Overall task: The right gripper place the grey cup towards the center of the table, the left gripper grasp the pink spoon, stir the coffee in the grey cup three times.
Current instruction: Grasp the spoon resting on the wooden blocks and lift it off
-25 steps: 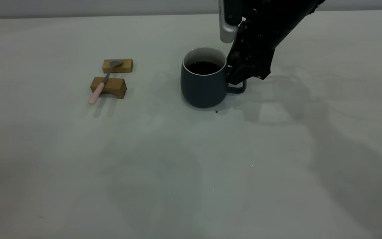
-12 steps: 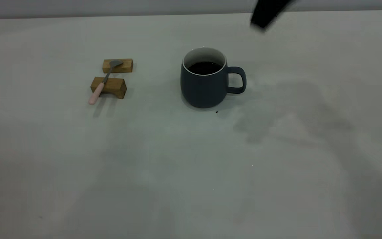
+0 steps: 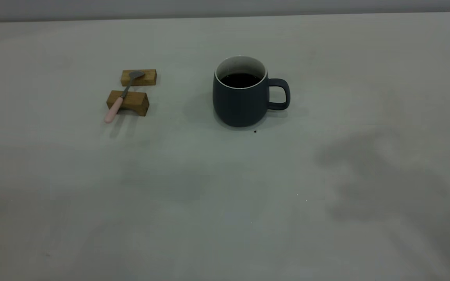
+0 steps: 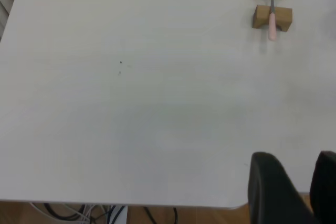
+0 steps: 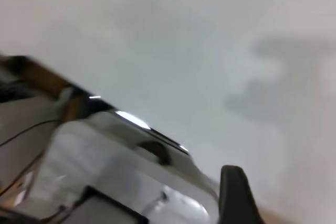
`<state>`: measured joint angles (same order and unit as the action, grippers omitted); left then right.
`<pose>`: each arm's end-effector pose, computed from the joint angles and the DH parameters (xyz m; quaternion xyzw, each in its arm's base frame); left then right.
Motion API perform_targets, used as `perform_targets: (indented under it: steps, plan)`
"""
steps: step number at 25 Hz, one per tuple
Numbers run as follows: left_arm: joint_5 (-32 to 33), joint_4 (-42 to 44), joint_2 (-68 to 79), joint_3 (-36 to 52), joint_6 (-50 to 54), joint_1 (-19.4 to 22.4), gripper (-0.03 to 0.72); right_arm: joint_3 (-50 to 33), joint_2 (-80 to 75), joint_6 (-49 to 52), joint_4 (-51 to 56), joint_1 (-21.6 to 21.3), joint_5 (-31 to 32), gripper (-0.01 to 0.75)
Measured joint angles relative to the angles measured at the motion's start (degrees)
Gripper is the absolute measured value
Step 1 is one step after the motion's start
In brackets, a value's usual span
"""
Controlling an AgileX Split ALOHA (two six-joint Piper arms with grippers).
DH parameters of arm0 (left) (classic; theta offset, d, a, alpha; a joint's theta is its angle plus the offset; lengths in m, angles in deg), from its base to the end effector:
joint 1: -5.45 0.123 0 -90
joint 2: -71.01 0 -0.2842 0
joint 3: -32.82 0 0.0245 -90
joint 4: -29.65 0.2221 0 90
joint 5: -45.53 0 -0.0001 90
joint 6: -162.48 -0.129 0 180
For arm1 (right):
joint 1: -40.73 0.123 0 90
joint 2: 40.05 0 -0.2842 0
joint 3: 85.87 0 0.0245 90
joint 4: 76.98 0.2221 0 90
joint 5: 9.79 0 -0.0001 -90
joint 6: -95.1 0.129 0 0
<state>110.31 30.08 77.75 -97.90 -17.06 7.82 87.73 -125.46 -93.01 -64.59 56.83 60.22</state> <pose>-0.0010 0.0008 0.2347 -0.0218 0.8692 0.0120 0.4938 0.2236 0.0916 0.3040 -0.1859 0.9641 0.1167 0.1493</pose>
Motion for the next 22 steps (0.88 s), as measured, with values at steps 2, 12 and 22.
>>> perform_targets:
  steps: [2,12,22]
  plan:
    - [0.0,0.0,0.0,0.0,0.0,0.0,0.26,-6.68,6.07,6.7,-6.52,0.0,0.23,0.491]
    - [0.0,0.0,0.0,0.0,0.0,0.0,0.26,-36.78,36.54,15.7,-17.62,0.0,-3.99,0.491]
    - [0.0,0.0,0.0,0.0,0.0,0.0,0.26,-43.93,60.19,16.6,-14.9,-11.58,-6.17,0.491]
